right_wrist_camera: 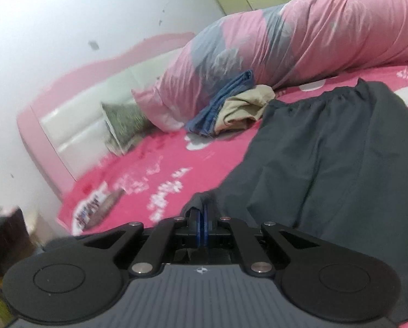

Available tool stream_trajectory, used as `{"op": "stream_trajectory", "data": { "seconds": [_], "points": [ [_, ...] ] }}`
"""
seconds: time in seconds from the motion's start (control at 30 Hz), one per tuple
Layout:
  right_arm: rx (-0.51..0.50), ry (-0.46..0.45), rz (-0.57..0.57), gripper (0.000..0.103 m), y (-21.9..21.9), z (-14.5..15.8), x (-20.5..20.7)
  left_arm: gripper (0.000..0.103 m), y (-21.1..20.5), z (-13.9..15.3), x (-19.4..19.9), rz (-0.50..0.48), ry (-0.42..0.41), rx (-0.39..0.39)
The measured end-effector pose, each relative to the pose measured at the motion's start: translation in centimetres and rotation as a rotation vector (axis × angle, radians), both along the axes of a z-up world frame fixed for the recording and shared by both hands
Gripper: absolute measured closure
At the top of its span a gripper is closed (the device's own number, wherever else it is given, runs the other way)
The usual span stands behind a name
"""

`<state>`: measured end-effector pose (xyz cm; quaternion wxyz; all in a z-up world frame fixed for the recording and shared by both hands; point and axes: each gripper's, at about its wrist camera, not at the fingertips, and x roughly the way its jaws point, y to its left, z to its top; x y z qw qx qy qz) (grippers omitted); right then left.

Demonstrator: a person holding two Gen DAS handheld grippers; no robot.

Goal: Fold clothes

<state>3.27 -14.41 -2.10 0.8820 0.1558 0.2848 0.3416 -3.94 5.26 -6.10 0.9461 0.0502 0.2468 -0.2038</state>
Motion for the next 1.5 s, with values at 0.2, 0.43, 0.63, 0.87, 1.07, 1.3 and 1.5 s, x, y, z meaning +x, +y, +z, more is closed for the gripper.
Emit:
{"op": "stream_trajectory", "data": {
  "seconds": [0.2,0.43,0.63,0.87,1.07,1.3,1.5],
  "points": [
    [0.012,-0.027,-0.004,0.101,0.1,1.0,0.2,0.048,-0.5,-0.6,0.9,0.093,-0.049,0.103],
    [0.03,-0.049,0.006,0.101,1.2,2.1,0.9,0.059,0.4,-1.4,2.1,0.216,-0.06,0.171],
    [0.013,-0.076,0.051,0.101,3.4,3.6,2.3,0.101,6.6,-0.4,2.6,0.371,0.059,-0.163],
    [-0.045,-0.095,0.129,0.101,8.4,4.2,4.0,0.103,14.4,-2.2,2.3,0.523,0.237,-0.649],
    [-0.105,-0.061,0.205,0.101,12.9,2.9,5.1,0.103,16.5,-3.3,0.6,0.591,0.259,-0.727],
    [-0.377,0.039,0.28,0.091,16.7,-1.3,4.1,0.103,16.7,-3.4,0.4,0.591,0.255,-0.698],
    [-0.131,0.032,0.145,0.059,7.3,1.0,1.2,0.103,16.6,-3.3,0.5,0.557,0.253,-0.659]
  ]
}}
